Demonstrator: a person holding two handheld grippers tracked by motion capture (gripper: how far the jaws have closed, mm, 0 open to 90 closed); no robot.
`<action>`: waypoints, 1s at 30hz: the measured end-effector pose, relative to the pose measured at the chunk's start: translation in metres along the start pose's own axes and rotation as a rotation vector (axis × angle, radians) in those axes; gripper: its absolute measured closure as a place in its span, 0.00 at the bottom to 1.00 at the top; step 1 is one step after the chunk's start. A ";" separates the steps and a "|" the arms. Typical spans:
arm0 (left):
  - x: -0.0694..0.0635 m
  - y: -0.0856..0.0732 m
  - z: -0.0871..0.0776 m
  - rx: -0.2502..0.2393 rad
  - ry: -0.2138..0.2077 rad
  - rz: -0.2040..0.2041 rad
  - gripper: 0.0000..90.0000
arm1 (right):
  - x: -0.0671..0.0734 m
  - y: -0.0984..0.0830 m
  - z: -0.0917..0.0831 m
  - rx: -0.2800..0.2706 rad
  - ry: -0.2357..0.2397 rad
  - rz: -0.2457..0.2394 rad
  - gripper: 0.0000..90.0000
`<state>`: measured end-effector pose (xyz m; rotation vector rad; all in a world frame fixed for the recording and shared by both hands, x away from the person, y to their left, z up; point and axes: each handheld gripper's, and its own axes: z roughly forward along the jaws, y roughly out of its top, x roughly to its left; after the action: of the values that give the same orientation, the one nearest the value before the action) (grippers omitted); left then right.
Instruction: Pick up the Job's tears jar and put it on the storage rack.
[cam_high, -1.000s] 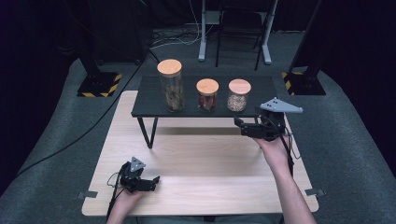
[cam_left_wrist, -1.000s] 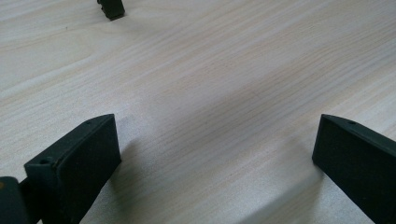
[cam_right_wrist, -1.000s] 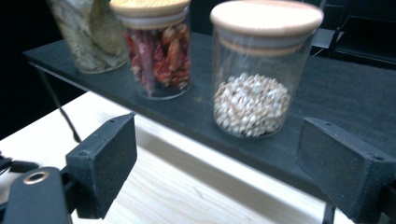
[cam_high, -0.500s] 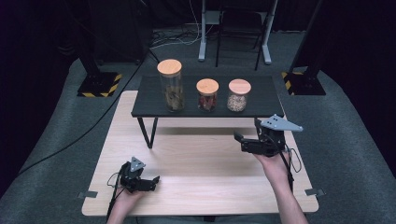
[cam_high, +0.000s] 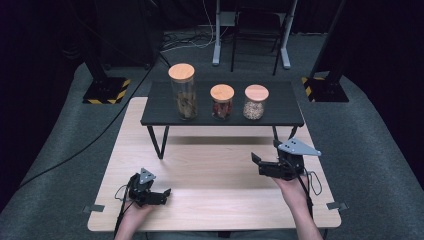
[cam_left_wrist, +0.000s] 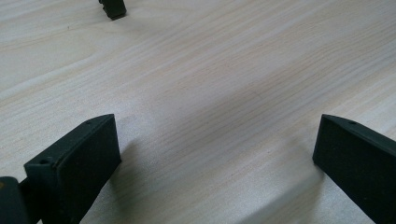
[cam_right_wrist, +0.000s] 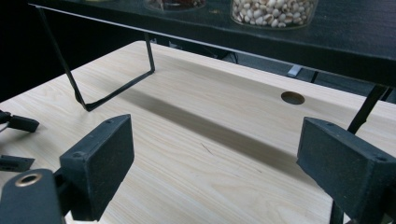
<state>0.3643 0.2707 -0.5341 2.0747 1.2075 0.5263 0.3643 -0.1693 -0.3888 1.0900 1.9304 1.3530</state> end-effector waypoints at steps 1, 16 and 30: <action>0.000 0.000 0.000 0.000 0.000 0.001 0.00 | 0.000 -0.002 0.000 -0.004 -0.001 -0.001 0.11; 0.000 0.000 0.000 0.000 0.001 0.000 0.00 | -0.001 -0.051 0.012 0.024 -0.015 0.000 0.11; 0.000 0.000 0.000 0.000 0.001 0.000 0.00 | -0.008 -0.103 0.035 0.092 -0.033 0.044 0.10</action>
<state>0.3644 0.2707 -0.5341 2.0748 1.2083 0.5274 0.3644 -0.1763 -0.4975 1.1976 1.9724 1.2715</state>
